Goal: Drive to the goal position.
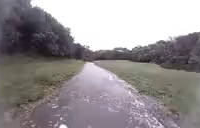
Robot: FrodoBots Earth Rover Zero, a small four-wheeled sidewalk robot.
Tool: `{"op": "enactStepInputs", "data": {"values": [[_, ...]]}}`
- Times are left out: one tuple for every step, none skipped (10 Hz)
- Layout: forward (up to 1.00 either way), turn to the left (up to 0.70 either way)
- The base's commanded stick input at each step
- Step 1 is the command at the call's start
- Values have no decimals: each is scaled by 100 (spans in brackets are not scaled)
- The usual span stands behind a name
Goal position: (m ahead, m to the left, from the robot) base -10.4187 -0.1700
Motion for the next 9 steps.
{"op": "enactStepInputs", "data": {"values": [[100, 0], [100, 0], [100, 12], [100, 24], [100, 22], [100, 16], [100, 9], [100, 3], [100, 0]]}}
